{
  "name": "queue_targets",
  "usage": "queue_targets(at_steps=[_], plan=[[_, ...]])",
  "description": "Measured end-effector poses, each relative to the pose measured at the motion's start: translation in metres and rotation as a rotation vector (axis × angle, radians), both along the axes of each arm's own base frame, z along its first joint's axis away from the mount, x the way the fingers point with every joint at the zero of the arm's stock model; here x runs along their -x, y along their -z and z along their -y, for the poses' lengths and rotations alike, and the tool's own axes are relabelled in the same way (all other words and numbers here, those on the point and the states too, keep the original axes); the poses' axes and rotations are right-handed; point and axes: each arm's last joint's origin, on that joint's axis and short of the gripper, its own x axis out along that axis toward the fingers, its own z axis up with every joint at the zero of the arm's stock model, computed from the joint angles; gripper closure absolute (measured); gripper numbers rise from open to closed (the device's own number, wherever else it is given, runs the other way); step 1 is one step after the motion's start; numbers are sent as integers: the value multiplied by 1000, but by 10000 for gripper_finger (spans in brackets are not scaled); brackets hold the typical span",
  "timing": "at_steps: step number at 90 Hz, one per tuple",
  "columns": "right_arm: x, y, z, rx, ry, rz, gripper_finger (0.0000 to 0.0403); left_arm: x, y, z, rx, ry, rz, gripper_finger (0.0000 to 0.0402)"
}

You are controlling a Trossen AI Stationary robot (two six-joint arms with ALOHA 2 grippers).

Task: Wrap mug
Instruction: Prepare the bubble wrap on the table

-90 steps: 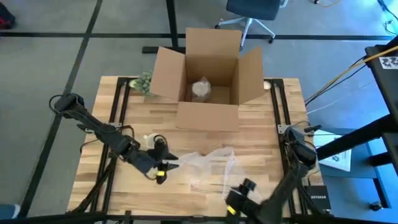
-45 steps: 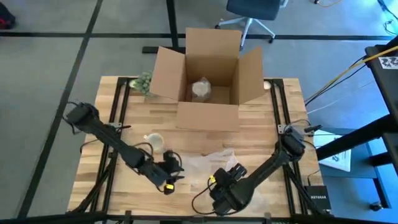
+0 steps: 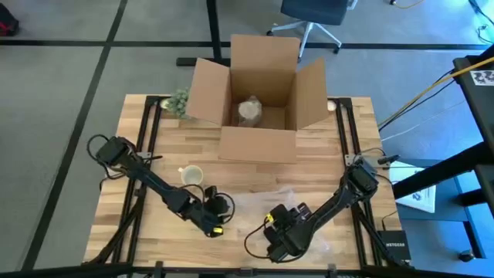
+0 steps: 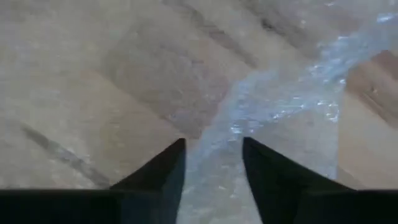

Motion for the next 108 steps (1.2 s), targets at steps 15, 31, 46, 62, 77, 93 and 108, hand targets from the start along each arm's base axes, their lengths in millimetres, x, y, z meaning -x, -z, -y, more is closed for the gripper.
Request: queue_targets(at_steps=[15,31,46,62,77,93,108], plan=[[6,-25,-1,57,-73,-92,392,0,0,0,-11,8,-4,270],[19,-67,-1,37,-166,-195,392,1,1,-1,-17,8,-13,270],[37,-97,6,-4,-274,-200,397,3,3,-2,-24,2,-44,270],[54,-97,15,-5,-310,-244,395,4,4,-1,6,27,-72,270],[72,-83,25,-14,-317,-357,393,7,5,3,73,49,-103,270],[91,-78,37,-71,-281,-445,339,16,6,12,113,55,-147,270],[108,-100,44,-153,-304,-409,250,25,5,22,135,58,-162,270]])
